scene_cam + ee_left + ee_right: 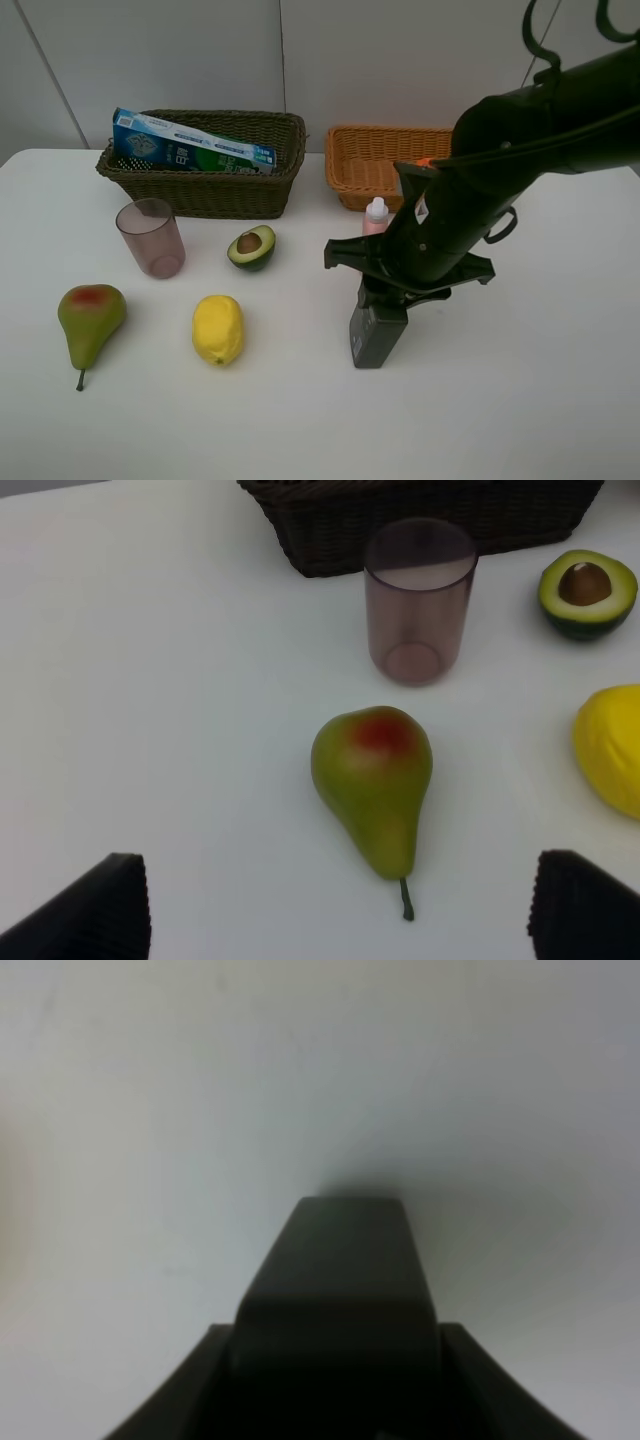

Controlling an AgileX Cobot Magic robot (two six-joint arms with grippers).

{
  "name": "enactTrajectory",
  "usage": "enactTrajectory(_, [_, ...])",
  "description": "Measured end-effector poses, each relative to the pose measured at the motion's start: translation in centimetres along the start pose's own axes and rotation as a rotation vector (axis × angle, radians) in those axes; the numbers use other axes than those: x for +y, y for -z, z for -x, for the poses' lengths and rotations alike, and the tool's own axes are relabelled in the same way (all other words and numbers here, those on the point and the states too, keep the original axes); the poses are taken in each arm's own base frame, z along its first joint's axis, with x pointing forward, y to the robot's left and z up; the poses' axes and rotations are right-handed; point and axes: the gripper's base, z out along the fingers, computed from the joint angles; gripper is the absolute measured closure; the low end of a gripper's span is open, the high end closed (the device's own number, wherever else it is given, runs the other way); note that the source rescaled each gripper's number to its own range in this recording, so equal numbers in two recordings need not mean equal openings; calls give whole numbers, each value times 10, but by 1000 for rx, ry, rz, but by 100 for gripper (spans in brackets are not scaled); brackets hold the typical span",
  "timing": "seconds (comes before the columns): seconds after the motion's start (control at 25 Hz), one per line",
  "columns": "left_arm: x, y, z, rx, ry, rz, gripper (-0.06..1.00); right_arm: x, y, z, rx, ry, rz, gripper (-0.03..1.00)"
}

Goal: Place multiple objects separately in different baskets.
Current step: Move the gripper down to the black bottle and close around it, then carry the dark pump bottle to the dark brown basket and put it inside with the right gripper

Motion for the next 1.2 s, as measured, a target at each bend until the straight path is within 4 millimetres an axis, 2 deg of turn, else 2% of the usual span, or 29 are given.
enactTrajectory(0.52, [0,0,0,0,0,0,-6,0,1,2,-7,19,-11,86])
enactTrajectory(0.72, [0,0,0,0,0,0,-6,5,8,9,-16,42,-5,86])
enactTrajectory(0.92, [0,0,0,0,0,0,-6,12,21,18,4,93,-16,86])
enactTrajectory(1.2, [0,0,0,0,0,0,-6,29,51,41,-29,168,21,86])
